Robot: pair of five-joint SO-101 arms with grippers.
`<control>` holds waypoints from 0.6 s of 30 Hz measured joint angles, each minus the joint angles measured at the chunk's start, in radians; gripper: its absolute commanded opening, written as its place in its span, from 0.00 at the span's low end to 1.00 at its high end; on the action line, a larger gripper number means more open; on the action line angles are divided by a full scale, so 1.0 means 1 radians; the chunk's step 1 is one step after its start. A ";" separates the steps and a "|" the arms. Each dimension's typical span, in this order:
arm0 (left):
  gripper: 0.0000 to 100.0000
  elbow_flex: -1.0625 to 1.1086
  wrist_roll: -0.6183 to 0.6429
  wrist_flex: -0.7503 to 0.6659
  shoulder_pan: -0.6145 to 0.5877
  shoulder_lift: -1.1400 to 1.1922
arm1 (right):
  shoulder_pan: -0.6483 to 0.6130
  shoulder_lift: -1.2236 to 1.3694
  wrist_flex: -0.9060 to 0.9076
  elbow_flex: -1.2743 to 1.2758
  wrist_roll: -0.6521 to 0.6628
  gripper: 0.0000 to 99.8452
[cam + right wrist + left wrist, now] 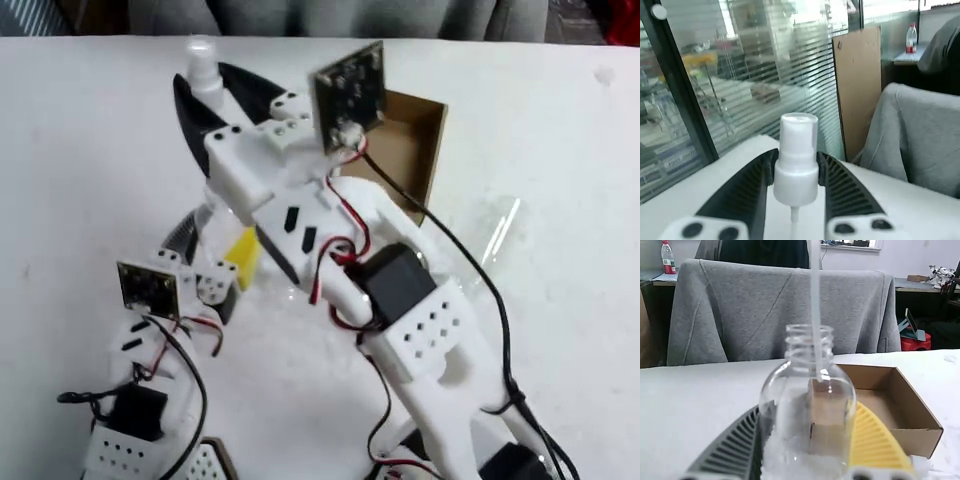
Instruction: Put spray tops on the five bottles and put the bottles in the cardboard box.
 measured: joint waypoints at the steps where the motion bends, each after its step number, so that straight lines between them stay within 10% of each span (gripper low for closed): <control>1: 0.02 0.000 0.000 0.000 0.000 0.000 | 0.000 0.025 0.046 -0.037 0.000 0.02; 18: 0.02 0.000 0.000 0.000 0.002 0.000 | -0.011 0.483 0.675 -0.752 0.051 0.02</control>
